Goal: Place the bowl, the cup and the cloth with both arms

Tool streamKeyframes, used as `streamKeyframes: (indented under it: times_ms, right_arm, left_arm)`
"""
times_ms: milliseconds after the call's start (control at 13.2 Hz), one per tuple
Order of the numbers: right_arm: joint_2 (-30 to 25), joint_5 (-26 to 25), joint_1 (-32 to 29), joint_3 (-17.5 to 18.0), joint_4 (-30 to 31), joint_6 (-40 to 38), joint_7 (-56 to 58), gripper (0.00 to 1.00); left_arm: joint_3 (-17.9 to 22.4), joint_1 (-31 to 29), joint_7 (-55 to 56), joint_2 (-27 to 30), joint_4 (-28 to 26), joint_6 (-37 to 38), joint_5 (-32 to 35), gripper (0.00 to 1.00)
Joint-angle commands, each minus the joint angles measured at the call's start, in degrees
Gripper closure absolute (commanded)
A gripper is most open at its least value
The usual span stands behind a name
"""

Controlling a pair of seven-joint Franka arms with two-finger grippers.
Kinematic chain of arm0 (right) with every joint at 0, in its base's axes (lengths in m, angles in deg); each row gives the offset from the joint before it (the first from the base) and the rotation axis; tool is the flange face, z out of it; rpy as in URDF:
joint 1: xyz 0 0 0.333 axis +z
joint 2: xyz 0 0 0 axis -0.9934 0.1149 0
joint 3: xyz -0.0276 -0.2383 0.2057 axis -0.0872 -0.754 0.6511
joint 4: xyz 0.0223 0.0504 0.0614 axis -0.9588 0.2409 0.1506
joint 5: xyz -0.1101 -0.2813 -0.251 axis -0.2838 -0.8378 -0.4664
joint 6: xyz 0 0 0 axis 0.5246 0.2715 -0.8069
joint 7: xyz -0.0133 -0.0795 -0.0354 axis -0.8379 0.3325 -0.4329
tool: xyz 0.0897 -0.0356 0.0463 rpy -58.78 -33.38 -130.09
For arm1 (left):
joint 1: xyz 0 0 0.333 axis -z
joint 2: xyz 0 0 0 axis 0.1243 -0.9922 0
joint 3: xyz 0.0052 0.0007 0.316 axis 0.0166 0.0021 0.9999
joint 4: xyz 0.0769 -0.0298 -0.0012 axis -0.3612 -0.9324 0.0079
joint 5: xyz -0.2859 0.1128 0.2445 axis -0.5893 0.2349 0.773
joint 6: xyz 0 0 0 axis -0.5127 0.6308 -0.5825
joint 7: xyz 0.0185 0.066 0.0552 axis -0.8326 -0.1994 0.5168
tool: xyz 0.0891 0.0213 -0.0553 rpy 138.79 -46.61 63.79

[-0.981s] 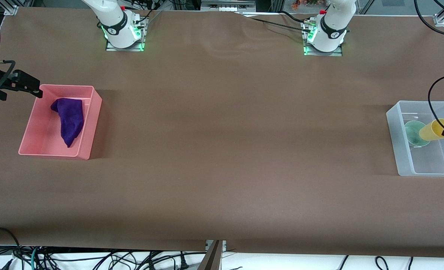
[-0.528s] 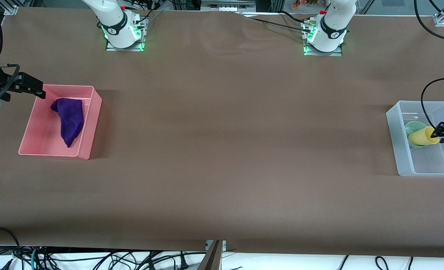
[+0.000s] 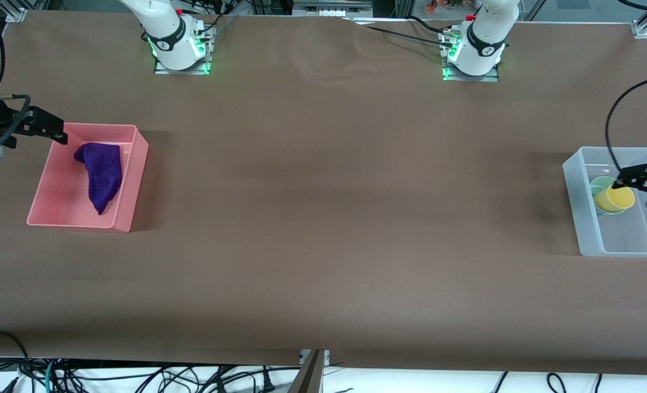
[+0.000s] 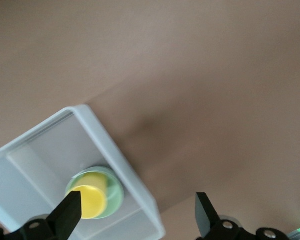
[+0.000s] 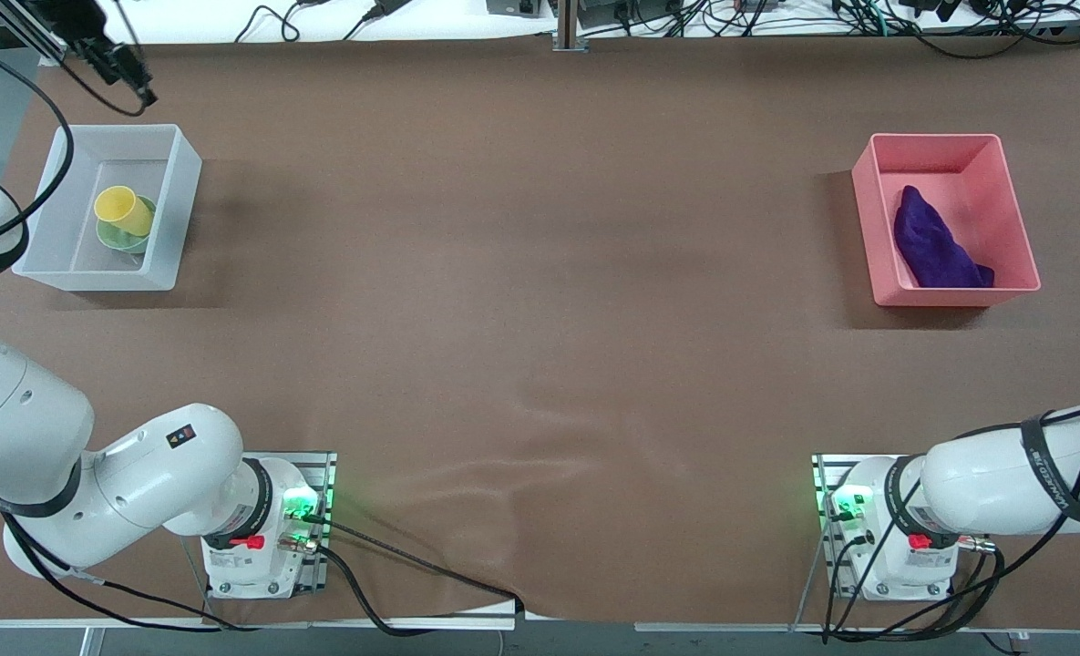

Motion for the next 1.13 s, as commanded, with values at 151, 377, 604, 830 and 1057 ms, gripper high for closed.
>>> streamKeyframes:
  times_ms: [151,377,604,830,1057]
  right_arm:
    - [0.0,-0.8,0.0,0.3,-0.3,-0.3,0.0,0.0]
    - [0.0,-0.7,0.0,0.3,-0.3,-0.3,0.0,0.0]
    - [0.0,-0.7,0.0,0.3,-0.3,-0.2,0.0,0.0]
    - [0.0,-0.8,-0.1,0.2,-0.3,-0.2,0.0,0.0]
    - [0.0,-0.7,-0.1,0.2,-0.3,-0.2,0.0,0.0]
  left_arm:
    - [-6.4,0.9,19.0,3.4,0.8,5.8,0.1,0.0]
    - [14.9,22.3,22.1,11.7,-3.0,2.6,-5.9,0.0]
    - [28.9,33.5,25.1,20.5,-15.1,-6.8,-14.9,0.0]
    - [29.0,34.6,26.3,27.5,-25.7,-12.5,-14.9,0.0]
    - [29.0,35.1,27.5,27.3,-25.4,-12.4,-14.7,0.0]
